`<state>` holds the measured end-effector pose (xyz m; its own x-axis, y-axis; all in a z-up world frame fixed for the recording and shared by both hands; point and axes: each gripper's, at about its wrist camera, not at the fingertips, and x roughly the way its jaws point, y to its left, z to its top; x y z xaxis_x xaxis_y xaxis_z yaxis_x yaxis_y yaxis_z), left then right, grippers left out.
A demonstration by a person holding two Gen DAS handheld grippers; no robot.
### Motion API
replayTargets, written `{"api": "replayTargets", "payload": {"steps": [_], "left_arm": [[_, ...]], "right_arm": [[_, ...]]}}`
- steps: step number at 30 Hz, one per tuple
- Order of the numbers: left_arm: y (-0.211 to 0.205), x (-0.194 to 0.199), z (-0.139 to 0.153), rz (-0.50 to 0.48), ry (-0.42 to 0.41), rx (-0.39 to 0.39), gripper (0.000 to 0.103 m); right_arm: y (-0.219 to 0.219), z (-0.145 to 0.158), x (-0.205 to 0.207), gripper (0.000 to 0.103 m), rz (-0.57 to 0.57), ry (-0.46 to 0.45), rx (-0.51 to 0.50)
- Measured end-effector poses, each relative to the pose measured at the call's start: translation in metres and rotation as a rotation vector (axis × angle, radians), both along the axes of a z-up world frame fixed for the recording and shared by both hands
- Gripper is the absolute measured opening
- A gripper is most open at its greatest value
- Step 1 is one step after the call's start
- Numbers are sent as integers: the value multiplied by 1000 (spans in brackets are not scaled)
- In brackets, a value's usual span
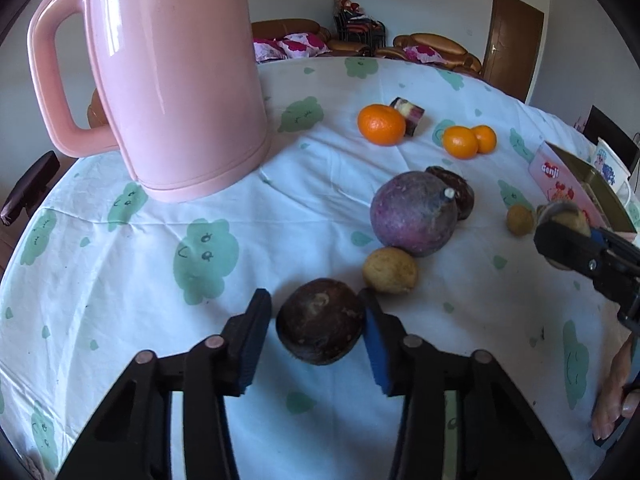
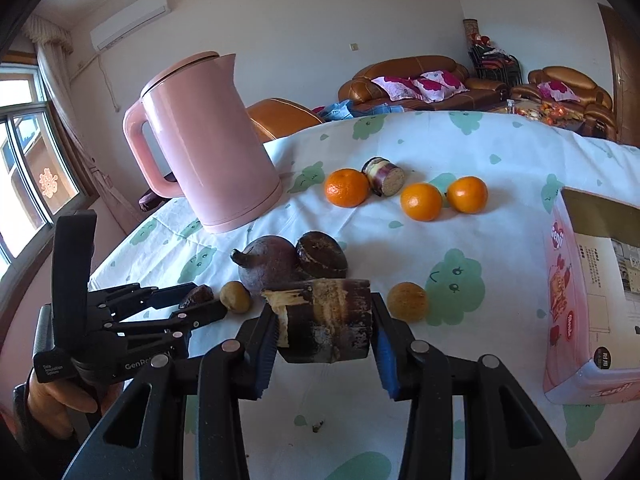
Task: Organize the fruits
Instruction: 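Carry the jar with the right tool while the left tool carries the brown fruit to the tin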
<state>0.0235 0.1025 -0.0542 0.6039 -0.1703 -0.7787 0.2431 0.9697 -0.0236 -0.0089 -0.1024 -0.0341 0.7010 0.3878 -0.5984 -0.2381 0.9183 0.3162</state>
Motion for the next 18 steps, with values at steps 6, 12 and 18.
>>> {"api": "replayTargets", "payload": {"steps": [6, 12, 18], "left_arm": [[2, -5, 2, 20, -16, 9, 41], [7, -24, 26, 54, -131, -36, 41], [-25, -40, 61, -12, -266, -82, 41]], "right_arm": [[-12, 11, -6, 44, -56, -78, -20], [-50, 29, -22, 44, -168, -175, -40], [-104, 40, -35, 44, -337, -240, -118]]}}
